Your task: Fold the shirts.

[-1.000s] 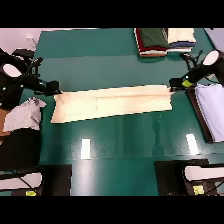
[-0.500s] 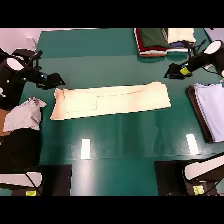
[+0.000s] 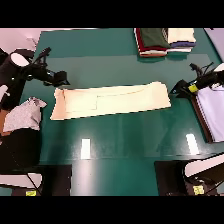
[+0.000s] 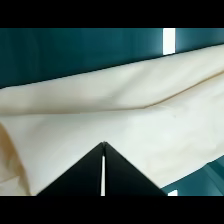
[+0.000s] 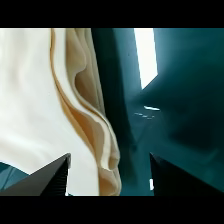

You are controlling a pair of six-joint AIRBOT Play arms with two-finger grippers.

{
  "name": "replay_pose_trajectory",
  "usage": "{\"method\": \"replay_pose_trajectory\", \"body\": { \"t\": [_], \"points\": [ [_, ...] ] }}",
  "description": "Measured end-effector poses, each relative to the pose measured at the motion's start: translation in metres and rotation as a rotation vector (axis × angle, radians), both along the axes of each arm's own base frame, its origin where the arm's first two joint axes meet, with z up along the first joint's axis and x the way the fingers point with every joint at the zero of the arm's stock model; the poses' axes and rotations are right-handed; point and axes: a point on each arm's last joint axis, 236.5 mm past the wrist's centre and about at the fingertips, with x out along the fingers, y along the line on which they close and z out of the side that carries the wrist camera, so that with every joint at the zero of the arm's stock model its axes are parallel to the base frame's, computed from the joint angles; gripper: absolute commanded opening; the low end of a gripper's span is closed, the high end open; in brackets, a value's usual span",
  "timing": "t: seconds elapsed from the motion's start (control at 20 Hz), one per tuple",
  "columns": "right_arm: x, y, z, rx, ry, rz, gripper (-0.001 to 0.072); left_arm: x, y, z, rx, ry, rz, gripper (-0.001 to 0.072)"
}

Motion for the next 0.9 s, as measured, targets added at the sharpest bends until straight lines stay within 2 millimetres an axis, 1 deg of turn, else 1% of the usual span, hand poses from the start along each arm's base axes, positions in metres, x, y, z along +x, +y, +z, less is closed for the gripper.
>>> {"method": "replay_pose_trajectory", "body": {
  "t": [0.1,0.15,0.2,0.25,0.3,0.4,0.45,0.5,0.6,0.7,0.8,0.9],
  "points": [
    [0.000,0.017,-0.008,0.075,0.002,-0.001,0.0558,0.000,-0.025,0.003,-0.010,-0.022,-0.024,0.0025],
    [0.002,0.029,-0.011,0.111,0.000,0.006,0.0467,-0.001,-0.038,0.004,-0.014,-0.030,-0.038,0.0024],
    [0.003,0.039,-0.015,0.133,0.001,0.018,0.0349,-0.003,-0.050,0.005,-0.017,-0.038,-0.054,0.0024],
    [0.004,0.047,-0.020,0.138,-0.003,0.032,0.0171,-0.005,-0.062,0.006,-0.020,-0.046,-0.069,0.0024],
    [0.006,0.053,-0.024,0.137,-0.012,0.047,0.0026,-0.007,-0.073,0.006,-0.024,-0.050,-0.081,0.0024],
    [0.011,0.064,-0.023,0.131,-0.040,0.091,0.0015,-0.011,-0.094,0.002,-0.030,-0.052,-0.103,0.0024],
    [0.016,0.067,-0.019,0.125,-0.062,0.109,0.0015,-0.012,-0.104,-0.002,-0.032,-0.049,-0.113,0.0023],
    [0.021,0.069,-0.009,0.123,-0.090,0.124,0.0015,-0.015,-0.114,-0.008,-0.033,-0.042,-0.124,0.0023],
    [0.034,0.077,0.025,0.121,-0.167,0.158,0.0014,-0.016,-0.134,-0.022,-0.034,-0.030,-0.143,0.0023],
    [0.048,0.083,0.066,0.097,-0.256,0.178,0.0015,-0.016,-0.154,-0.036,-0.032,-0.020,-0.167,0.0023],
    [0.058,0.098,0.111,0.081,-0.345,0.200,0.0014,-0.014,-0.173,-0.049,-0.030,-0.012,-0.192,0.0023],
    [0.064,0.118,0.157,0.068,-0.437,0.228,0.0014,-0.013,-0.191,-0.063,-0.030,0.000,-0.217,0.0023]
  ]
}}
